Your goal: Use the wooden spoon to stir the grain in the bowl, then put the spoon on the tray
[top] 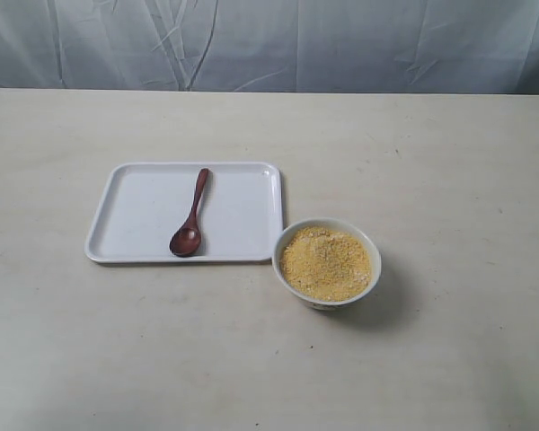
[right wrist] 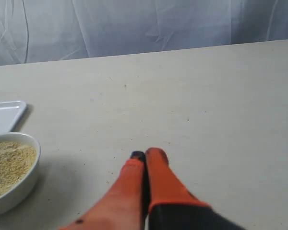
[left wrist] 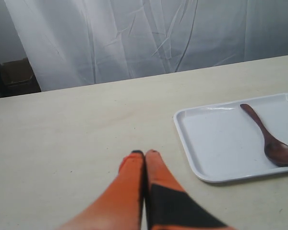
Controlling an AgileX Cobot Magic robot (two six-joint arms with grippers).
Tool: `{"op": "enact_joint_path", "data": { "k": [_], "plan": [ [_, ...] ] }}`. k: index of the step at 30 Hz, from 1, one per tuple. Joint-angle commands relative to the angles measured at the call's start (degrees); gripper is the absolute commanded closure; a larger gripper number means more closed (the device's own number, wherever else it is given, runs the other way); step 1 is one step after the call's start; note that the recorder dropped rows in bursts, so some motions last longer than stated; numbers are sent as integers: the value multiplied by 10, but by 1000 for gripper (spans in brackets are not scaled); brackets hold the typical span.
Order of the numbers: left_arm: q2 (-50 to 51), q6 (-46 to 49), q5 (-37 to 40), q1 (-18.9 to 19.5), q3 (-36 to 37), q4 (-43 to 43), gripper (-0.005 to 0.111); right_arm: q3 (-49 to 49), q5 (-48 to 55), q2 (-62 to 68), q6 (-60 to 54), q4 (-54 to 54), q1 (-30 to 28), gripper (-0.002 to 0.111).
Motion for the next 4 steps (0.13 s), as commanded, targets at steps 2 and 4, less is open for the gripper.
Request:
{"op": "enact_joint_path", "data": {
  "k": [2,4],
  "plan": [
    [-2,0,-5,0,2,4,107,4,-7,-3,0,1,-2,109],
    [-2,0,-5,0,2,4,107,4,-7,-3,0,1,-2,109]
  ]
}}
